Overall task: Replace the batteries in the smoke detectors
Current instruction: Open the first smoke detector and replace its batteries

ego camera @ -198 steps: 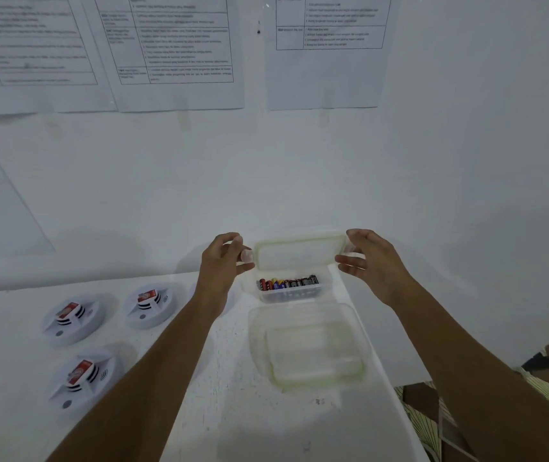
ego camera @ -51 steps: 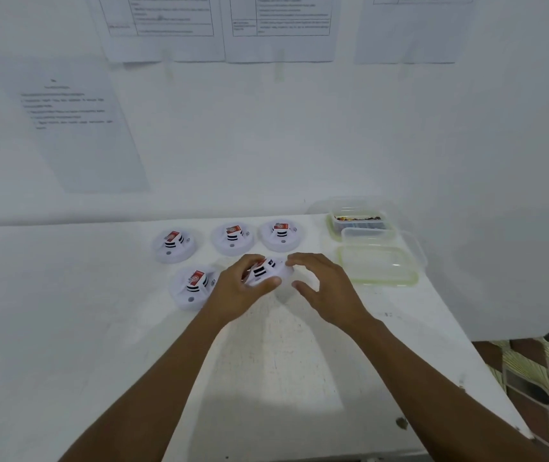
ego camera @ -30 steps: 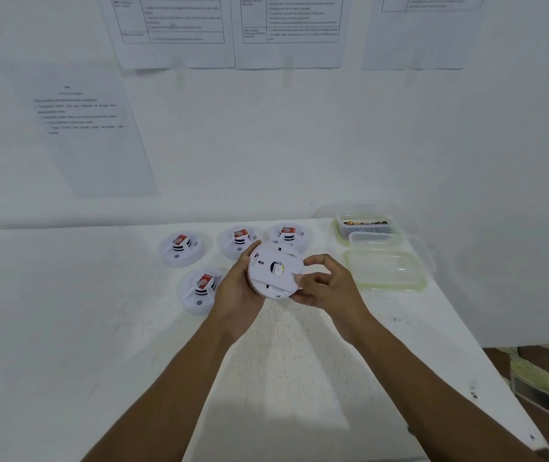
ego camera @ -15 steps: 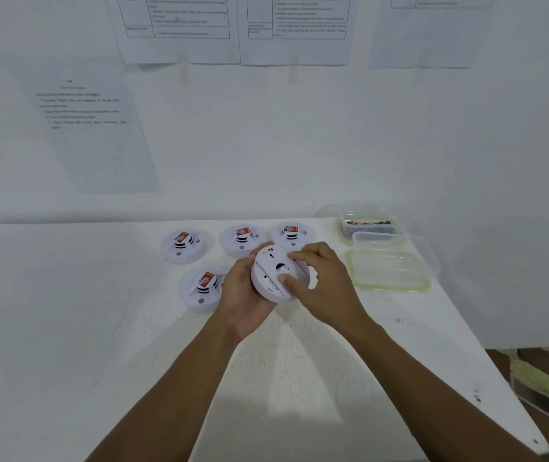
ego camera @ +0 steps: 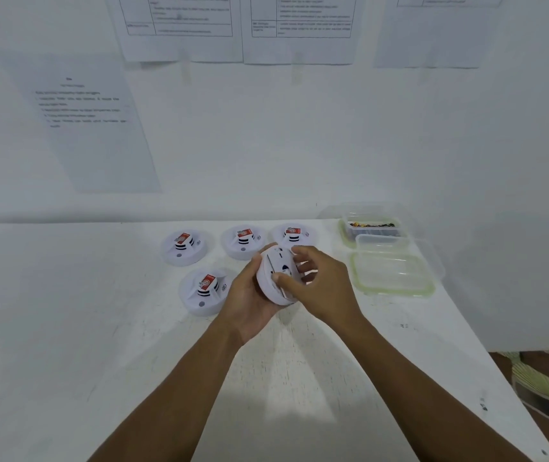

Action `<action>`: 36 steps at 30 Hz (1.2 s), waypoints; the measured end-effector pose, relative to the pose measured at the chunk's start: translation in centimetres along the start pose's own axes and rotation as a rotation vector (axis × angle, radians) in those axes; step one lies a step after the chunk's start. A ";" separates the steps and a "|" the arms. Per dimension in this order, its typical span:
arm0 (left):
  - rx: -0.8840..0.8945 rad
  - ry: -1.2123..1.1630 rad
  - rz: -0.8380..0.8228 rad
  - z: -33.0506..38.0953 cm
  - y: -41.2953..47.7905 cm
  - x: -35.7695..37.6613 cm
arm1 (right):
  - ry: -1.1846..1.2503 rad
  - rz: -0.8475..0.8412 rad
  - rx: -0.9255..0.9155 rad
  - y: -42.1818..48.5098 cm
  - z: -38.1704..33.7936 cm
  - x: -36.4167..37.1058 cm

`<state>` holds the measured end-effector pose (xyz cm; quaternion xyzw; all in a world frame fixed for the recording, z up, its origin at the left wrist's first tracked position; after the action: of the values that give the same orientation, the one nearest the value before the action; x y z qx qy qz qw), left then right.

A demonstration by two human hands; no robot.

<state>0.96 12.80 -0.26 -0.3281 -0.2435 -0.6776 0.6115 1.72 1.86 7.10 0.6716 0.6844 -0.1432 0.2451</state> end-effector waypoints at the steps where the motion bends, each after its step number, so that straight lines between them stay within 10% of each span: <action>1: 0.010 0.023 0.012 0.1 0.2 -0.1 | 0.013 -0.008 0.006 0.0 0.0 0.1; 32: 0.070 0.187 -0.101 2.6 0.8 -0.1 | 0.023 0.045 -0.006 0.8 0.3 0.7; 36: 0.072 0.543 -0.241 3.0 0.3 0.6 | 0.002 0.034 -0.006 0.8 0.5 0.4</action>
<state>1.71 14.59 2.15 -0.0819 -0.1322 -0.7990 0.5808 2.61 1.96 6.61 0.6827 0.6735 -0.1360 0.2488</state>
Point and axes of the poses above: each hand's wrist, its own y-axis towards the middle knuckle, its own x-axis out of the palm, z = x × y, the point moved 10 cm from there along y, towards the middle knuckle, and after that the axes turned 8 degrees about x, right-handed, at the moved point
